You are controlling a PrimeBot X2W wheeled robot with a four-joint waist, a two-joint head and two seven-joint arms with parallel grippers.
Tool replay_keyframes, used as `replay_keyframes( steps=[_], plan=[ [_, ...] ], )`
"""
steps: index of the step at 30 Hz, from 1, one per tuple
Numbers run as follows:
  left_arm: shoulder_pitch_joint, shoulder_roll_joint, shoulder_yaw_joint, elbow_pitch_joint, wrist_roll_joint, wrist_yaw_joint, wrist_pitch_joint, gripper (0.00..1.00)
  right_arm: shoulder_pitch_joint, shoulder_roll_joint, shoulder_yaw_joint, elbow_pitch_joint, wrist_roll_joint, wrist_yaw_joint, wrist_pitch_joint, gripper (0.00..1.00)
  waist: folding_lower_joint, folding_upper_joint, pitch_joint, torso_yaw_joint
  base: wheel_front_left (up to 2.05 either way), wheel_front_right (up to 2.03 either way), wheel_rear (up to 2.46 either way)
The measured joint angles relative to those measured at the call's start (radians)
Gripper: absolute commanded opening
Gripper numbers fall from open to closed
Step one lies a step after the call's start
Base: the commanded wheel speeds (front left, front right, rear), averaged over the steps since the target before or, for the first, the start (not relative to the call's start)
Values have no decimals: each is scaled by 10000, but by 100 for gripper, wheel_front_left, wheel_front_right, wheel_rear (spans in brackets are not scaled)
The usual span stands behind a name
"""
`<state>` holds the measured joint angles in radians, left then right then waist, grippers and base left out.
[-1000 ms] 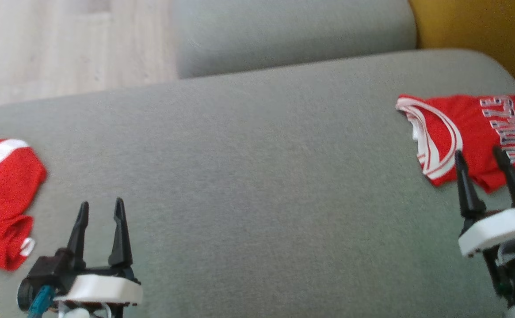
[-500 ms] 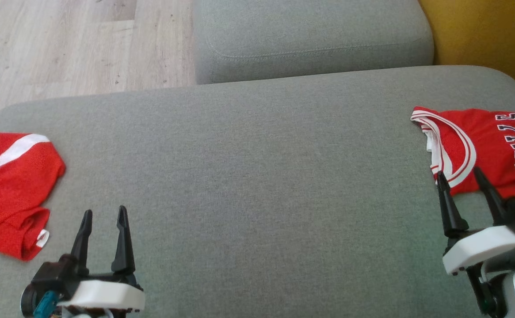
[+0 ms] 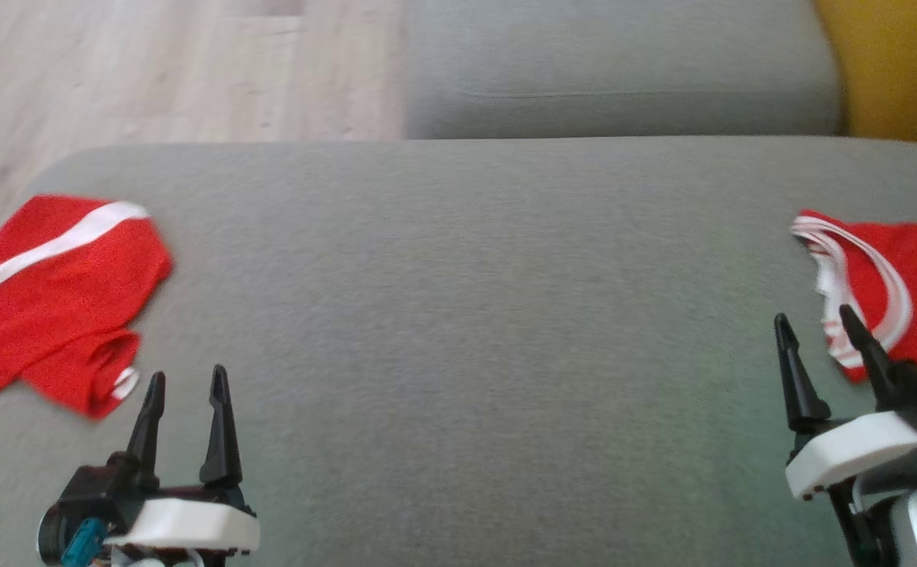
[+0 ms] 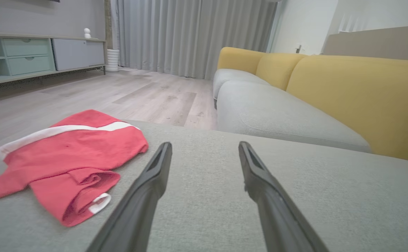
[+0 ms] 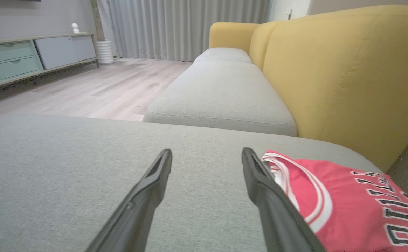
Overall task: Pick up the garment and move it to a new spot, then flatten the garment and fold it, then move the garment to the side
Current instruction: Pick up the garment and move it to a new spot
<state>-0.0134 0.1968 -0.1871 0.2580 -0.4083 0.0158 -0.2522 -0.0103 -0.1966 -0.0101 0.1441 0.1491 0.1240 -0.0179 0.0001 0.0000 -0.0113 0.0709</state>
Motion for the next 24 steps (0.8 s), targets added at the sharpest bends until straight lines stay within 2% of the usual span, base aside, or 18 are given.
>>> replay_keyframes(
  steps=[17, 21, 24],
  plan=[
    [125, 121, 253, -422, 105, 46, 15, 100, -5, 265, 736, 261, -8, 0, -362, 100, -1, 0, 44, 3428, 0, 0, 0],
    [441, 121, 247, -562, 104, 165, 23, 100, -12, 276, 742, 326, -10, 0, -445, 100, -1, 0, 123, 3936, 0, 0, 0],
    [445, 123, 249, -690, 102, 194, 46, 100, -12, 303, 761, 366, -10, 0, -453, 100, 0, 0, 206, 4064, 0, 0, 0]
  ],
)
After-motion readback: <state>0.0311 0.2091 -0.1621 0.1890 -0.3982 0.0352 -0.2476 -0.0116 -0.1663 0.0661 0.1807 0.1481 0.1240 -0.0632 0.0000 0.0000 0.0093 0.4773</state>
